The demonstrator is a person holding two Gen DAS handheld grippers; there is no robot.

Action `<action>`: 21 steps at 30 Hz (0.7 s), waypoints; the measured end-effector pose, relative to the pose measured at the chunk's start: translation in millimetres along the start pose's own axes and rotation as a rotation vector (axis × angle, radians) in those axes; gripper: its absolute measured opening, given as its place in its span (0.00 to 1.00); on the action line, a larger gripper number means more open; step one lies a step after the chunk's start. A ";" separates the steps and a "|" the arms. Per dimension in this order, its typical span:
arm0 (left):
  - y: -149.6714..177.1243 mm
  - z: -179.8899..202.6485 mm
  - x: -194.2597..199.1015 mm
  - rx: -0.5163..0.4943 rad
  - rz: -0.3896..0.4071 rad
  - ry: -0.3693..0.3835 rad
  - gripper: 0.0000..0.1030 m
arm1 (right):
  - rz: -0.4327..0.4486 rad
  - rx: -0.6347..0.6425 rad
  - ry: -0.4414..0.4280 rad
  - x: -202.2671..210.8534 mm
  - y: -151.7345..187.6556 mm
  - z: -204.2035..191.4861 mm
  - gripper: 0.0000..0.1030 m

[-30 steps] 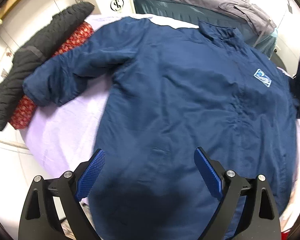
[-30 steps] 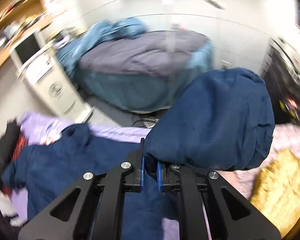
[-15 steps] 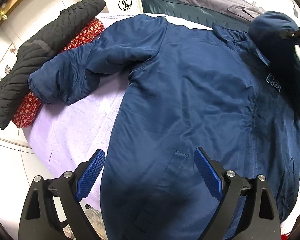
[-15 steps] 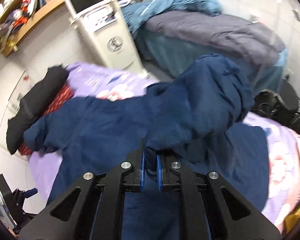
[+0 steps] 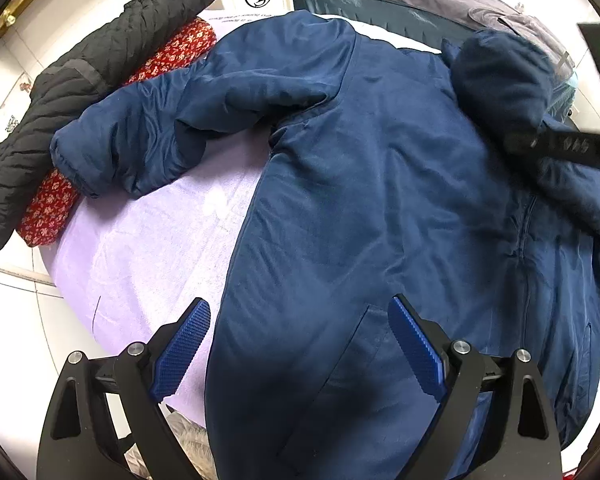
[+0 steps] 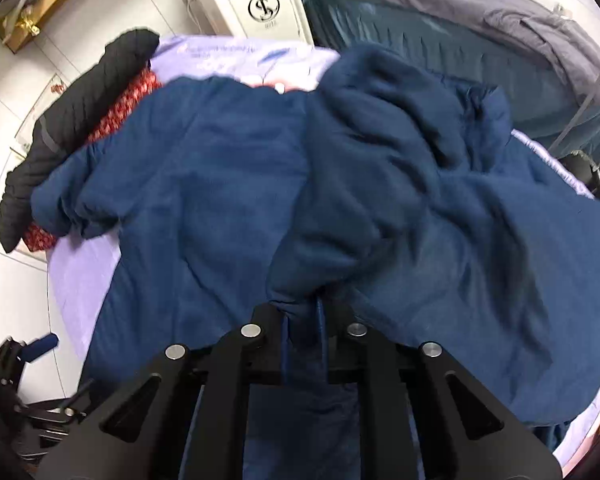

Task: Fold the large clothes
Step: 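Grasp the jacket sleeve with the right gripper and lift it toward the body, then lay the held sleeve across the jacket body and open the right gripper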

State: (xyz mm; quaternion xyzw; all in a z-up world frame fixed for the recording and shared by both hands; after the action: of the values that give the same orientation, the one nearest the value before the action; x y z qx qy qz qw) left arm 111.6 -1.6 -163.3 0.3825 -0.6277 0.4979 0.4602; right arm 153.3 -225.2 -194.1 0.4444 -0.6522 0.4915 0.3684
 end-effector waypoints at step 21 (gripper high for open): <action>-22.5 36.4 9.3 -0.068 0.023 0.025 0.86 | 0.015 -0.273 -0.227 24.1 45.9 49.6 0.80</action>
State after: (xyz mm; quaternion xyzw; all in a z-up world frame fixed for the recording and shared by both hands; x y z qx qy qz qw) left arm 122.9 -42.1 -151.2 0.3529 -0.6429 0.4863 0.4750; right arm 99.9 -272.9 -198.6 0.4381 -0.7534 0.3479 0.3456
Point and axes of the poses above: each gripper's, at about its wrist camera, not at the fingertips, and x roughly against the way its jaws point, z to its right, y to its underside, the point moved 1 cm from there along -x, roughly the way its jaws point, and after that the axes turned 1 degree about -z, right-handed, at the moved point
